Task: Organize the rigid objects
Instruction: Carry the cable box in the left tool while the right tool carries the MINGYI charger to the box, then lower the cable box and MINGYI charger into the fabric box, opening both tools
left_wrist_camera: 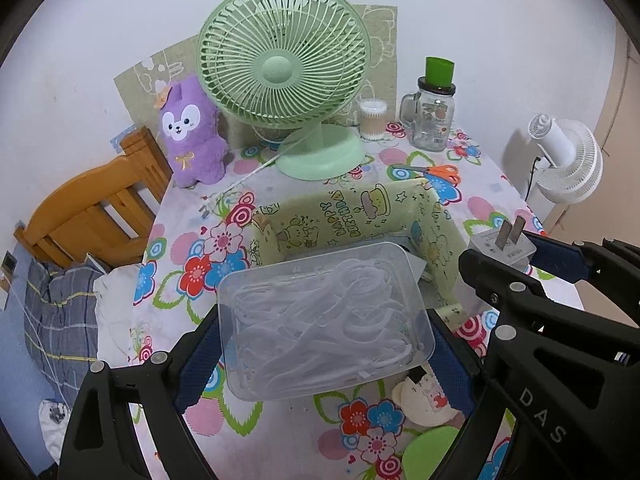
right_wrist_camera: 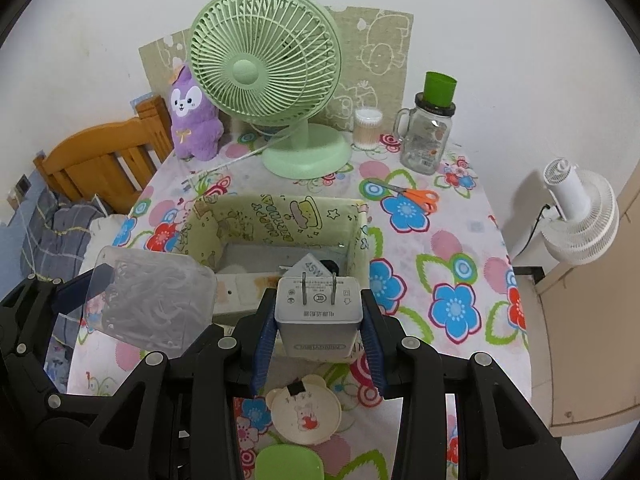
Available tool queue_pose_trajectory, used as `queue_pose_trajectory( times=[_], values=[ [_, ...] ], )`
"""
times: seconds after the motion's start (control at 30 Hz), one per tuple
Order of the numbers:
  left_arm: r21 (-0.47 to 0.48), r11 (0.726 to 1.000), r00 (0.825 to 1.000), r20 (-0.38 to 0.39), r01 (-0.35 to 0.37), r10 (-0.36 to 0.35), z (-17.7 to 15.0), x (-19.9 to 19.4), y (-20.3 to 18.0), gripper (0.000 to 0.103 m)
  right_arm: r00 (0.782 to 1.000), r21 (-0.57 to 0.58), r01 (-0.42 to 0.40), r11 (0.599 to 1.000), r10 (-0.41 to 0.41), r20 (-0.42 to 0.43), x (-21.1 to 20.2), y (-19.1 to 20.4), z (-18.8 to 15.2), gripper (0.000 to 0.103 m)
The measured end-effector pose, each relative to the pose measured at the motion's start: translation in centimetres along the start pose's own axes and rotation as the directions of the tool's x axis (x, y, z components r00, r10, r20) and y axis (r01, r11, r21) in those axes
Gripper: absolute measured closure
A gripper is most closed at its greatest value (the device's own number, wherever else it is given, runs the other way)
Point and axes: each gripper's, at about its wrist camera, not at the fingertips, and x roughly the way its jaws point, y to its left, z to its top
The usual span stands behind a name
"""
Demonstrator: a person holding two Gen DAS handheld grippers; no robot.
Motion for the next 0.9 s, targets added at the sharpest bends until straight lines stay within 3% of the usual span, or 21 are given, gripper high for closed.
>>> queue_pose_trajectory(
  times=[0.73, 0.9],
  values=[
    [0.017, 1.0, 0.996, -0.083, -0.02, 0.022, 1.0, 6.4, 0.4, 0.009, 0.993, 0.056, -0.051, 0.997, 0.056, -0.101, 7.5, -0.5, 1.0, 0.06],
    [0.009, 1.0, 0.995, -0.096, -0.008, 0.009, 1.2, 7.1, 0.6, 0.009, 0.993, 0.051, -0.041, 0.998, 0.046, -0.107, 8.1, -0.4, 1.3, 0.055]
  ],
)
